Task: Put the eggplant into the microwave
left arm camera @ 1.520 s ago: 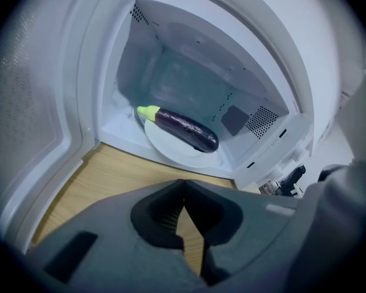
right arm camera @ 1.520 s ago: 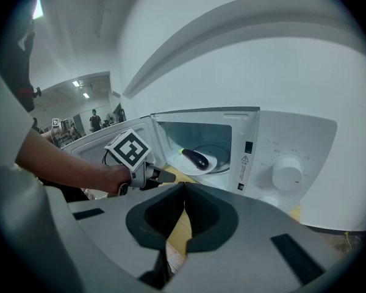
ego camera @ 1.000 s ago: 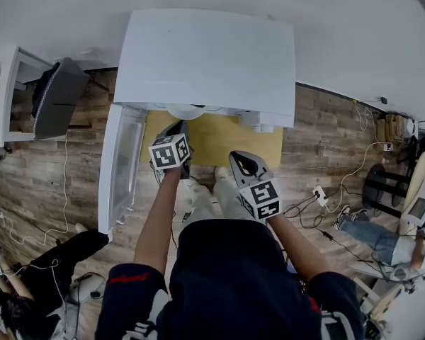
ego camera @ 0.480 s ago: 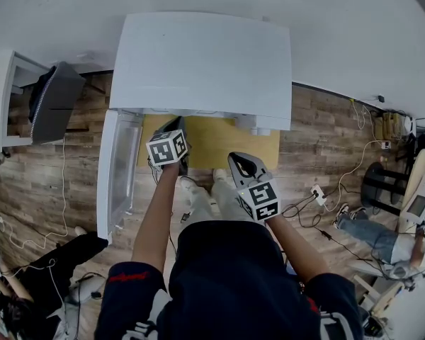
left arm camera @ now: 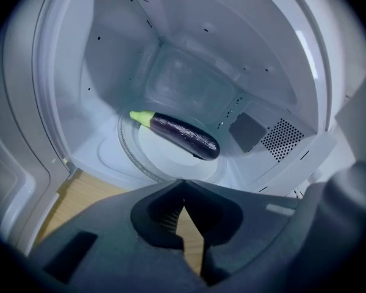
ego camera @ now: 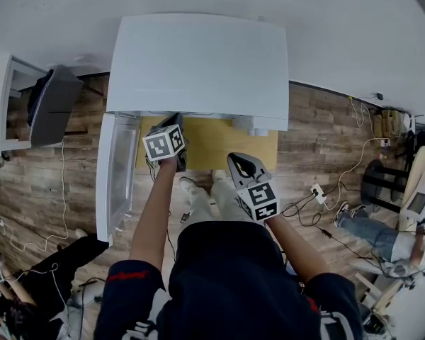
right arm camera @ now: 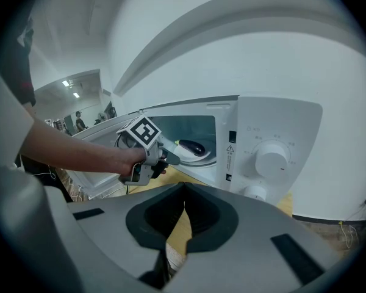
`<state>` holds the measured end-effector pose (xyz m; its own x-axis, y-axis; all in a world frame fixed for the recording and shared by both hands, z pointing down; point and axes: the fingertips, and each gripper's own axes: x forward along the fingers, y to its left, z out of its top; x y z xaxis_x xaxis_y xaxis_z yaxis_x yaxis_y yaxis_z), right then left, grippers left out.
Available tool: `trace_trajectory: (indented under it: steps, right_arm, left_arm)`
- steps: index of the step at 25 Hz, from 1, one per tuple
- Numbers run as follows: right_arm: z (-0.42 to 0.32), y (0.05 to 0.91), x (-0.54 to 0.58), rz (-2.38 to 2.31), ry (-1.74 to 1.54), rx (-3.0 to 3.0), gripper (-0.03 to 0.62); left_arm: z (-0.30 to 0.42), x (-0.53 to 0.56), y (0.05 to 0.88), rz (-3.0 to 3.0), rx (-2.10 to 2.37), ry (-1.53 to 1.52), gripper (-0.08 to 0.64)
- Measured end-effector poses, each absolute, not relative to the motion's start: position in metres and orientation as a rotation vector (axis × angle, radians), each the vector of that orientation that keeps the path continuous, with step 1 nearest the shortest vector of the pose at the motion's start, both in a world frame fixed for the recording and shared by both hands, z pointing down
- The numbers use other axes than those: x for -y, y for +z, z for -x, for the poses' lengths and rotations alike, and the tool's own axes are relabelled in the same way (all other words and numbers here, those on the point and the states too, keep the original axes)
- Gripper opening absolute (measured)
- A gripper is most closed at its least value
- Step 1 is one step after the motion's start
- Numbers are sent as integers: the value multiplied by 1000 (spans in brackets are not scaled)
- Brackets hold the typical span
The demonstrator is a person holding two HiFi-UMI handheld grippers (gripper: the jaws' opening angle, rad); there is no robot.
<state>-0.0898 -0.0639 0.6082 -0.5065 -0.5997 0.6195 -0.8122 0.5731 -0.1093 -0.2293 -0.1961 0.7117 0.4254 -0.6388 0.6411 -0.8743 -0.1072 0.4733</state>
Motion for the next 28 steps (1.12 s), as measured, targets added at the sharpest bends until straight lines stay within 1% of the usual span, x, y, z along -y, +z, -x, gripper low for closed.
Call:
trace_trajectory:
  steps: [10,16,28]
  right_arm:
    - [94,605,68,-1112,519,2293,12]
    - [105,594,71,-1070,489,2339,12]
    - [130,542,86,-1002,347,2472,12]
  left_arm:
    - [233,190,709,-1825,1309,349,17]
    - [238,165,699,-1833,1312,304,17]
    - [239,125,616,-2012,1291,227,17]
